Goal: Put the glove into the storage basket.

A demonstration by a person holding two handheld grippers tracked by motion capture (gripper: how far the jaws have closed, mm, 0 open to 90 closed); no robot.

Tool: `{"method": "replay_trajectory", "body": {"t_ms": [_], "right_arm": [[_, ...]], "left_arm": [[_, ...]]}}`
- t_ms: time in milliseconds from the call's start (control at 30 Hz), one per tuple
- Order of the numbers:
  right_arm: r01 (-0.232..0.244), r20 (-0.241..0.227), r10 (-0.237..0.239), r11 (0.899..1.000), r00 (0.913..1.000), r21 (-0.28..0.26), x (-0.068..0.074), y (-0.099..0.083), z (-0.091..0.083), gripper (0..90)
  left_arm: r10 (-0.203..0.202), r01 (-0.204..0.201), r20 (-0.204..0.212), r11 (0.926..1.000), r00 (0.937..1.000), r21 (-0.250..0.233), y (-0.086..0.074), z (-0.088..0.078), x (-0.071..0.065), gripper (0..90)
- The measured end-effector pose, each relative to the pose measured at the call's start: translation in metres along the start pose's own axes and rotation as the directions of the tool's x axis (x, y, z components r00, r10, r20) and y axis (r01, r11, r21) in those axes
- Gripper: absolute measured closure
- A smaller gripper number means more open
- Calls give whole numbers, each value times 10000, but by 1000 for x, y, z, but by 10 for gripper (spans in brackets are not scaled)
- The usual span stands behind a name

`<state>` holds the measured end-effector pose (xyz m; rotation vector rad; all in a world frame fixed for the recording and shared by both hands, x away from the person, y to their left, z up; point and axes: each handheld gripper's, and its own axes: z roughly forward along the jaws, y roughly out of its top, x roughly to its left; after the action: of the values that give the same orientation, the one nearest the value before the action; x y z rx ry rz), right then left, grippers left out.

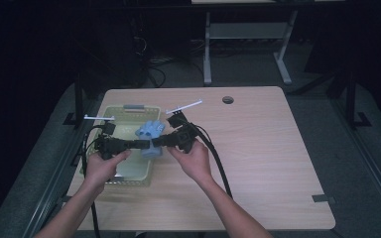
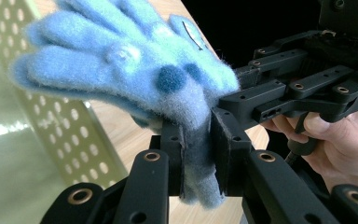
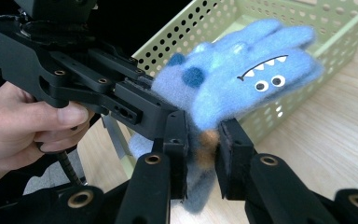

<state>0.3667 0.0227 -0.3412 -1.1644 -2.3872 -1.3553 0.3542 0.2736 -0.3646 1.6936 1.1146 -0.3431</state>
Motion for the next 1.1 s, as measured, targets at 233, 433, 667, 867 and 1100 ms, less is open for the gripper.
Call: {"method": "replay_trajectory", "body": {"t_ms": [233, 433, 667, 867, 1100], "right_arm": [[-59, -107, 60, 9999, 9999, 99, 4, 3, 13, 756], [-53, -189, 55, 9999, 9998, 91, 6, 7, 24, 753], [-39, -320, 44, 9999, 9995, 166, 9, 12, 38, 753], [-109, -439, 116, 9998, 9990, 165, 9, 15, 50, 751], [-280, -620, 291, 9994, 9977, 190, 7, 16, 66, 751]], "left_arm": [[33, -31, -130, 9999, 9999, 119, 0, -10, 8, 755], [25, -22, -221, 9999, 9998, 136, 0, -18, 16, 756], [-169, 173, -335, 9998, 9993, 137, 0, -29, 25, 756], [-361, 366, -438, 9993, 9984, 115, 1, -36, 34, 757], [-409, 428, -628, 9986, 9972, 299, 0, -41, 45, 759]]}}
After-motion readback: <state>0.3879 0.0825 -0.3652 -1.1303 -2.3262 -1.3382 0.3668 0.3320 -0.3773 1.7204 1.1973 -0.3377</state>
